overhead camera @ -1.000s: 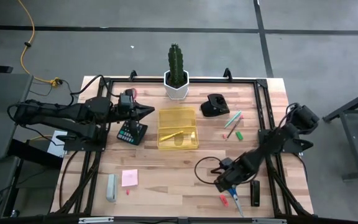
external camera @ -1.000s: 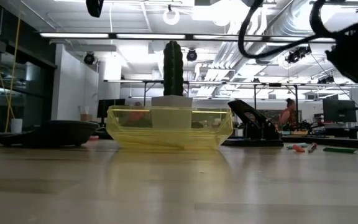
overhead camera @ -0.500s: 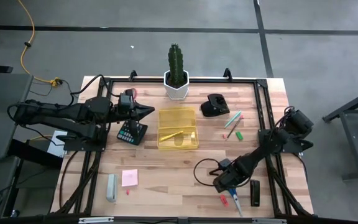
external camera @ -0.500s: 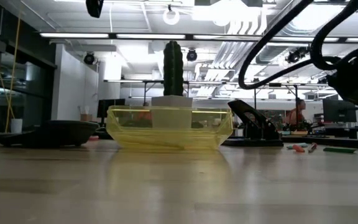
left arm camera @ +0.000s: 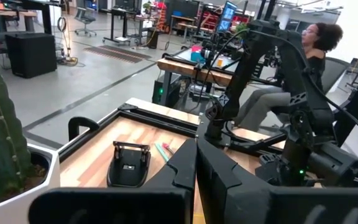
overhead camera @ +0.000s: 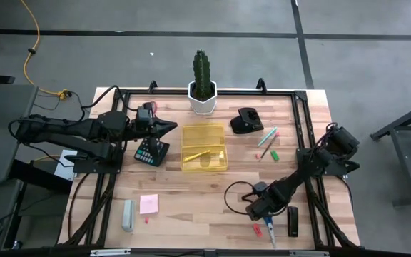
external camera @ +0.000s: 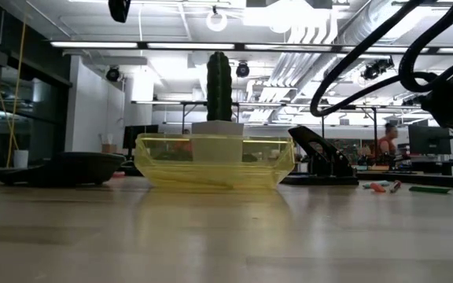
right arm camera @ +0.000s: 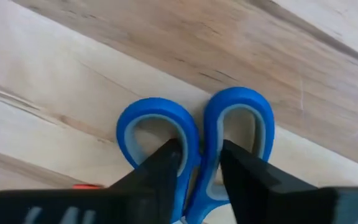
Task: Pack school essentials
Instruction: Put the blue scissors into the supply box
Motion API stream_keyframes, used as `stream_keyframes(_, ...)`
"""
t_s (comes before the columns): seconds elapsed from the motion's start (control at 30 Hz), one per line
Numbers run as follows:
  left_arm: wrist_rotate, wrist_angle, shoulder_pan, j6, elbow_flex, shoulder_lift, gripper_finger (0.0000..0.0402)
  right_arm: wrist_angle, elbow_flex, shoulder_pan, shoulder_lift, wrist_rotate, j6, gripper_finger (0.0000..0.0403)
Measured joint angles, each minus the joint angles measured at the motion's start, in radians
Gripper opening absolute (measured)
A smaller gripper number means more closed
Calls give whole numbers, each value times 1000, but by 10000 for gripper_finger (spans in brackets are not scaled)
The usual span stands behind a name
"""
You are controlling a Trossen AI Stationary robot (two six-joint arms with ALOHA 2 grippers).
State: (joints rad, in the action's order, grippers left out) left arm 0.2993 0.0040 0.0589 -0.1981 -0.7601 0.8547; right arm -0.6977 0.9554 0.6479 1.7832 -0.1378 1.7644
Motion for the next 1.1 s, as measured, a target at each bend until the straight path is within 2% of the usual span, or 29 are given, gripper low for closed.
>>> stream_keyframes(0.2,1,0,0,0,0,0,0,-6,0,0,-3,20,-21,52)
stream_keyframes(0.4,1,0,0,0,0,0,0,-38,-7,0,-39,63,-101,45)
stream_keyframes(0.6,1,1,0,0,0,0,0,-162,-15,-16,-153,206,-201,45)
stream_keyframes(0.7,3,1,0,0,0,0,0,-205,-13,-47,-258,277,-347,45)
stream_keyframes(0.87,3,1,0,0,0,0,0,-152,-11,-154,-468,411,-634,45)
stream_keyframes(1.0,3,1,0,-8,0,0,0,3,-10,-277,-593,432,-892,45)
stream_keyframes(1.1,0,2,-1,-10,0,0,0,143,-10,-371,-631,413,-1061,44)
